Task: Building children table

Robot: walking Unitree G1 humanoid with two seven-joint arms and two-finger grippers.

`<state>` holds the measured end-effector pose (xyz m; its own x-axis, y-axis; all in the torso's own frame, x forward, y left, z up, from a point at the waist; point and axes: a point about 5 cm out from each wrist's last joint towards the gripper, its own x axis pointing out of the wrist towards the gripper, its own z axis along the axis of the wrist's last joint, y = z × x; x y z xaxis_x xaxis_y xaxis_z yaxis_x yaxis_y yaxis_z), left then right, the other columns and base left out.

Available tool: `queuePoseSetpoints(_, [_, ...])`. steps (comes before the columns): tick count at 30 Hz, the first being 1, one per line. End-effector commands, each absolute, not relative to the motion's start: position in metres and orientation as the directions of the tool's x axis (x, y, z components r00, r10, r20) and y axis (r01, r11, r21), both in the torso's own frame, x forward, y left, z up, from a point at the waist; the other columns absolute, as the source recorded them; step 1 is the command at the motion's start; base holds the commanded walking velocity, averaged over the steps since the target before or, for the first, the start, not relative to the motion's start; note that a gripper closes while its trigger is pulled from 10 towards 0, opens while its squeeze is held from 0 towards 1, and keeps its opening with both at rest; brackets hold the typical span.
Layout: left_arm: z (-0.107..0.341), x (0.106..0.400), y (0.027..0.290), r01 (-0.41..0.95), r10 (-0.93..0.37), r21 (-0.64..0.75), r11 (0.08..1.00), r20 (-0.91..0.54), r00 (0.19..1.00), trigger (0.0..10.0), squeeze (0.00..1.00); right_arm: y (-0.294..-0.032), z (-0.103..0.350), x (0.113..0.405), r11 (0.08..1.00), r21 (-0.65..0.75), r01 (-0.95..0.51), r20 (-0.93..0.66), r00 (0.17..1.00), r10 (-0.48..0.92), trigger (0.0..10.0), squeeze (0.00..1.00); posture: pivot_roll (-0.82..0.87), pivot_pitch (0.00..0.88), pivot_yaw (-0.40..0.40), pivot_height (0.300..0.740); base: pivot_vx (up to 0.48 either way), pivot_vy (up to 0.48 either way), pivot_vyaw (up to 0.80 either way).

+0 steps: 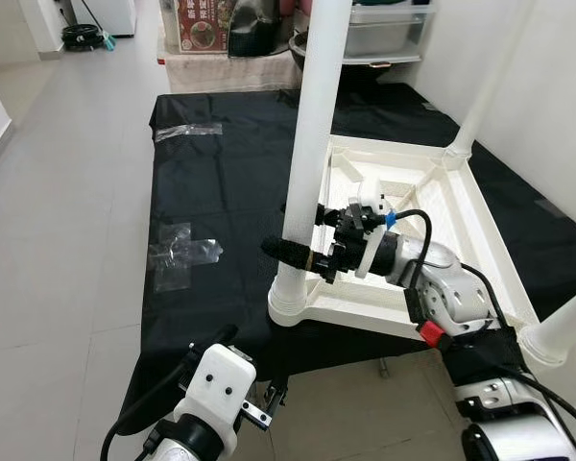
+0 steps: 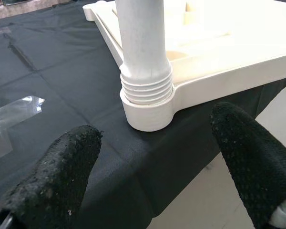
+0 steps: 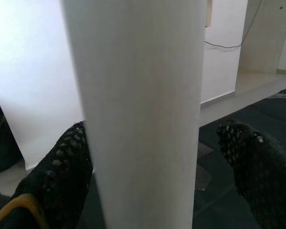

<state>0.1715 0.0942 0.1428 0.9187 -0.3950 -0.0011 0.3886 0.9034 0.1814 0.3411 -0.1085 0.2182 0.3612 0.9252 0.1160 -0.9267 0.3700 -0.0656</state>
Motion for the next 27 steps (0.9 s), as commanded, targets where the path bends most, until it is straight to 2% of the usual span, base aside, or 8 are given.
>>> queuePoseSetpoints(1, [0.142,0.169,0.094,0.389,-0.396,0.195,0.900,-0.006,0.918,10.0,0.00,-0.105,0.220,0.344,0.381,-0.082,-0.921,0.117,0.371,0.921,10.0,0.00,0.10,0.128,-0.090,0.740,0.000,0.000,0.00])
queuePoseSetpoints(10, [0.142,0.169,0.093,0.388,-0.394,0.194,0.901,-0.006,0.919,10.0,0.00,-0.099,0.221,0.347,0.380,-0.074,-0.922,0.127,0.370,0.920,10.0,0.00,0.10,0.131,-0.093,0.740,0.000,0.000,0.00])
queuePoseSetpoints(11, [0.142,0.169,0.093,0.386,-0.393,0.194,0.902,-0.006,0.920,10.0,0.00,-0.098,0.220,0.347,0.379,-0.069,-0.923,0.128,0.369,0.921,6.4,0.00,0.10,0.132,-0.093,0.740,0.000,0.000,0.00])
queuePoseSetpoints(12, [0.142,0.169,0.093,0.386,-0.393,0.194,0.902,-0.006,0.920,10.0,0.00,-0.098,0.220,0.347,0.379,-0.069,-0.923,0.128,0.369,0.921,6.4,0.00,0.10,0.132,-0.093,0.740,0.000,0.000,0.00])
queuePoseSetpoints(13, [0.143,0.169,0.093,0.386,-0.392,0.193,0.902,-0.006,0.920,10.0,0.00,-0.098,0.219,0.347,0.381,-0.058,-0.923,0.130,0.371,0.919,0.0,0.00,0.10,0.133,-0.093,0.740,0.000,0.000,0.00])
queuePoseSetpoints(27, [0.142,0.170,0.094,0.381,-0.386,0.191,0.905,-0.009,0.922,10.0,0.00,-0.094,0.215,0.342,0.380,-0.070,-0.922,0.128,0.370,0.920,0.0,0.00,0.09,0.137,-0.093,0.740,0.000,0.000,0.00])
